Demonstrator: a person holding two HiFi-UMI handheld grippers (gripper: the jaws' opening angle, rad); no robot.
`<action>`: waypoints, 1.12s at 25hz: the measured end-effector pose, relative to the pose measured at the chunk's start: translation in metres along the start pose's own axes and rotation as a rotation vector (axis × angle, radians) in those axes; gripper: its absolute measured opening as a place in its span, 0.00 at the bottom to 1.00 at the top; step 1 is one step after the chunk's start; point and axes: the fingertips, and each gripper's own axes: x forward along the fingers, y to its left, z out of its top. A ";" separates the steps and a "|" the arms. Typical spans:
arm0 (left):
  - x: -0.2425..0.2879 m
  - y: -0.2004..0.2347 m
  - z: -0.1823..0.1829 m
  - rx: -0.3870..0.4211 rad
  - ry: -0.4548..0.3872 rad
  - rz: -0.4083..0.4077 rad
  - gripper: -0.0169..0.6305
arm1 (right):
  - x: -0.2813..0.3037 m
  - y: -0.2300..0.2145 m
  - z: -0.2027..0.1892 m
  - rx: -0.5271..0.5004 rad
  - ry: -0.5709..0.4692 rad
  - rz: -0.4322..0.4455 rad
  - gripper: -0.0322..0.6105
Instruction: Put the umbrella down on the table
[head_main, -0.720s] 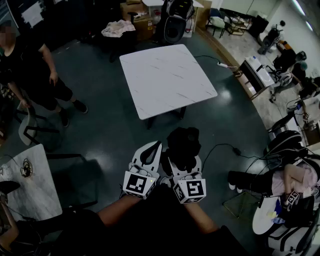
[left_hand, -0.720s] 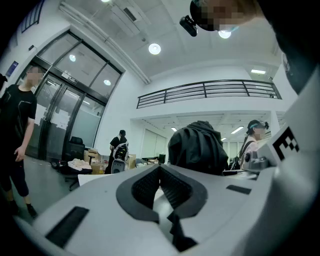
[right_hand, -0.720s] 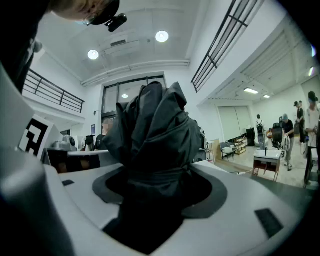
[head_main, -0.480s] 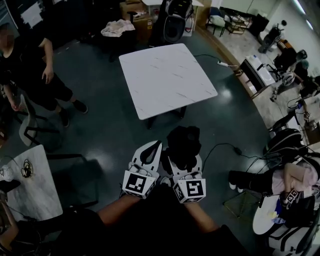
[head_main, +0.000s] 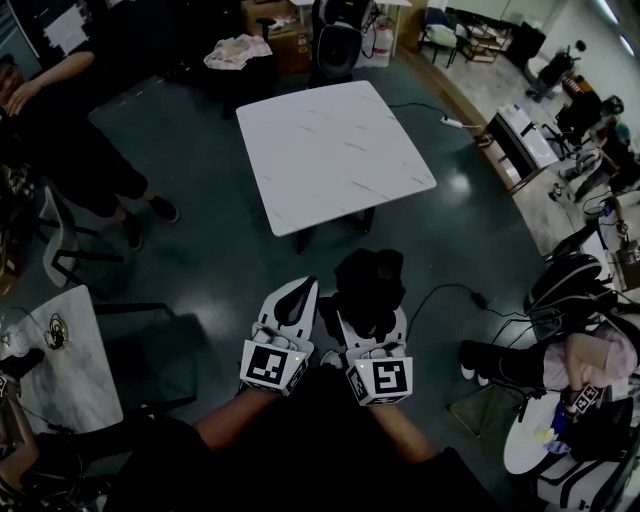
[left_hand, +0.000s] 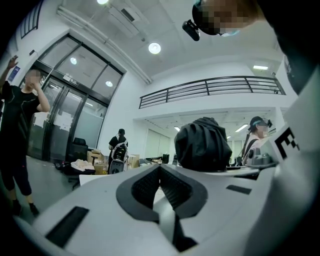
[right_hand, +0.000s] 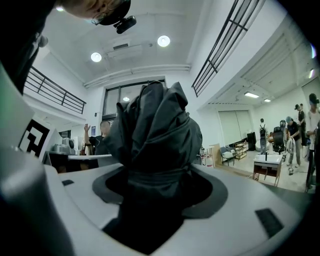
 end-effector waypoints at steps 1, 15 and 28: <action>0.002 -0.002 -0.001 0.004 0.001 0.011 0.04 | -0.002 -0.004 -0.001 -0.002 0.001 0.006 0.53; 0.034 -0.031 -0.019 0.003 0.001 0.094 0.04 | -0.017 -0.073 -0.014 0.022 0.004 0.058 0.53; 0.094 -0.024 -0.028 -0.043 -0.006 0.049 0.04 | 0.007 -0.113 -0.014 0.001 0.024 0.004 0.53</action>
